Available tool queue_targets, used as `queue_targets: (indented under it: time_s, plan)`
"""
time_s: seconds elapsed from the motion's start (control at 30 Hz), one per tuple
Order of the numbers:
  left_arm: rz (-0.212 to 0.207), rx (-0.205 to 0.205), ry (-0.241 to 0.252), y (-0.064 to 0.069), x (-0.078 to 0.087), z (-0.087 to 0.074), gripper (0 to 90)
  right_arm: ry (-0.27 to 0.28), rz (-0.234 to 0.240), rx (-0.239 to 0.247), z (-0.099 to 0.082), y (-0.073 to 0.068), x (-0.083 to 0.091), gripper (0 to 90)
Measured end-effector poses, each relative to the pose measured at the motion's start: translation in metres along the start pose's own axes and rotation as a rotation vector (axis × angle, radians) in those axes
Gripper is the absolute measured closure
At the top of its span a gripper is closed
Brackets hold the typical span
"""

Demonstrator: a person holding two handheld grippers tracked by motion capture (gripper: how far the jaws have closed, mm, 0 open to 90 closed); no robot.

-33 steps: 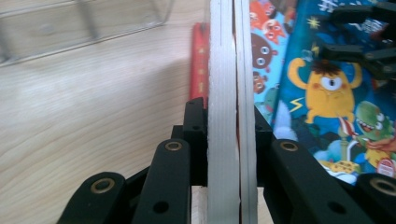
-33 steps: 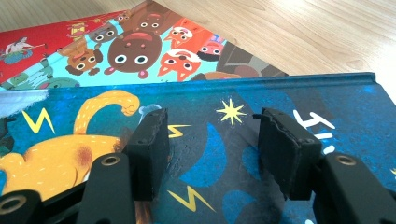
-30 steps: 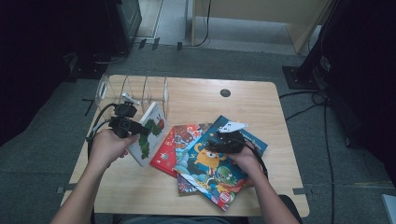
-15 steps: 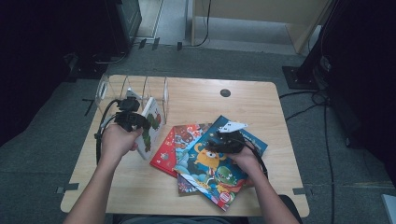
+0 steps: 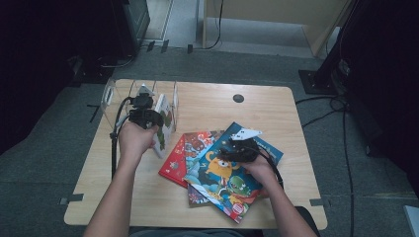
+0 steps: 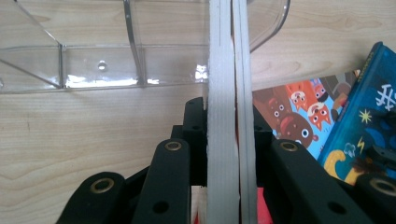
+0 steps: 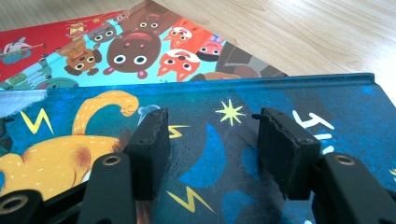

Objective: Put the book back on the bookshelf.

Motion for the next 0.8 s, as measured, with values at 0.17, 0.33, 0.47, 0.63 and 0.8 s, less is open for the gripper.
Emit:
queue_targets:
  time_s: [0.17, 0.33, 0.47, 0.63, 0.8]
  plan:
    - [-0.004, 0.018, 0.010, 0.000, -0.005, 0.005, 77.2, -0.001, 0.001, 0.000, 0.000, 0.000, 0.000, 44.2]
    - [-0.002, 0.039, 0.028, -0.003, -0.011, 0.013, 77.2, 0.000, 0.001, 0.001, 0.000, 0.000, 0.000, 44.4]
    - [0.004, 0.041, 0.025, -0.005, -0.015, 0.017, 77.2, 0.000, 0.001, 0.001, 0.000, 0.000, 0.000, 44.5]
    - [0.024, 0.037, 0.029, -0.006, -0.019, 0.025, 77.2, 0.000, 0.001, 0.001, 0.000, 0.000, 0.000, 44.6]
    - [0.032, 0.030, 0.044, -0.005, -0.021, 0.034, 77.2, 0.001, 0.002, 0.002, 0.000, 0.000, 0.000, 45.2]
Point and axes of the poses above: each handheld gripper's, and its own axes: x roughly backward along the jaws, z roughly out of its top, y roughly to its right, the point moved 8 cm from there along -x, roughly forward along the jaws, and after that the axes turned 15 degrees about -z, right-handed, at the moved point
